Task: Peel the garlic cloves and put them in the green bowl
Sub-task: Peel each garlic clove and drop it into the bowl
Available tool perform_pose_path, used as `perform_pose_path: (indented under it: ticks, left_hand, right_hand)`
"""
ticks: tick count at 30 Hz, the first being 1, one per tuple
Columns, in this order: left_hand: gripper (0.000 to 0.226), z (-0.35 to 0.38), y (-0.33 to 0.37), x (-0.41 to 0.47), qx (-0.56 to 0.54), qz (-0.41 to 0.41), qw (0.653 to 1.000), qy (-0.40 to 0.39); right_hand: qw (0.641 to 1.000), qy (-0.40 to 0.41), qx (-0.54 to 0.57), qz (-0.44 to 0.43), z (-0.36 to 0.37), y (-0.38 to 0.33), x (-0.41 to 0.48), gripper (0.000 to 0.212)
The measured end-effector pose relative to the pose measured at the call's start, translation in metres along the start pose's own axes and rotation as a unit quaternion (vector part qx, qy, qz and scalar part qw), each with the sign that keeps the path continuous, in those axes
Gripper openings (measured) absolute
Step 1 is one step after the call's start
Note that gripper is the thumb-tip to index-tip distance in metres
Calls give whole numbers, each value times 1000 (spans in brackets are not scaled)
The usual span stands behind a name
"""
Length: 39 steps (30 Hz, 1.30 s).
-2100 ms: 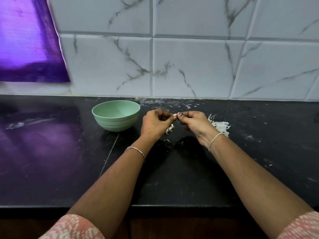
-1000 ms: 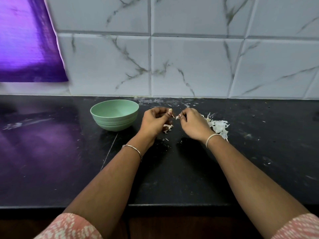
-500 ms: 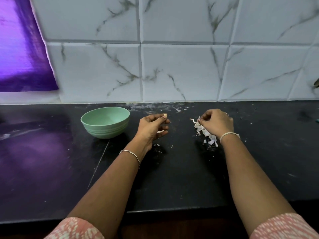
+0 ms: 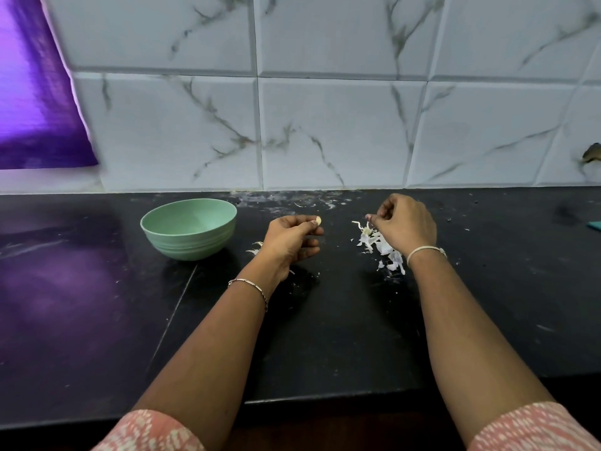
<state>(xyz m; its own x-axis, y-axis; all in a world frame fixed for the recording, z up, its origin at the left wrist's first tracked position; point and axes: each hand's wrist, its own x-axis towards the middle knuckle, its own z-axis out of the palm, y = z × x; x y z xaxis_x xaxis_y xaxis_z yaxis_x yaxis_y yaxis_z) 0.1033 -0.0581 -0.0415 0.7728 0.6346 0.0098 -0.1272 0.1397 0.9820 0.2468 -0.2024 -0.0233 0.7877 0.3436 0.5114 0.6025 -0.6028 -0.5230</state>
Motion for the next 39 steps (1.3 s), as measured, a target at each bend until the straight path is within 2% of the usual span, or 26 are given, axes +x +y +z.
perform_pose_path:
  ticks: [3, 6, 9, 10, 12, 15, 22, 24, 29, 33, 39]
  left_hand:
    - [8, 0, 1, 1, 1, 14, 1000, 8]
    - [8, 5, -2, 1, 23, 38, 999, 20]
    - [3, 6, -6, 3, 71, 71, 994, 43]
    - [7, 6, -7, 5, 84, 79, 992, 52]
    - [13, 5, -8, 6, 99, 90, 989, 63]
    - [8, 6, -7, 5, 123, 113, 983, 75]
    - [13, 5, -5, 4, 196, 176, 962, 76]
    - [15, 4, -6, 5, 195, 176, 962, 80]
    - [15, 2, -7, 8, 196, 180, 959, 96]
    - [14, 1, -7, 9, 181, 176, 964, 82]
    - [12, 0, -5, 9, 45, 132, 990, 37]
  right_hand:
    - [987, -50, 141, -64, 10, -18, -3, 22]
    - [945, -147, 268, -115, 25, -41, -17, 16]
    - [946, -152, 248, -143, 35, -47, -21, 11]
    - [950, -143, 240, -140, 36, -46, -20, 11]
    - [954, -130, 239, -124, 38, -44, -18, 15]
    - [960, -125, 230, -102, 40, -43, -18, 17]
    - [946, -158, 279, -43, 43, -42, -18, 7]
    - [955, -151, 250, -57, 42, -42, -19, 3]
    - [973, -123, 140, -134, 39, -46, -21, 10]
    - [973, -111, 122, -160, 38, -47, -23, 10]
    - [974, -103, 114, -164, 36, -51, -26, 7]
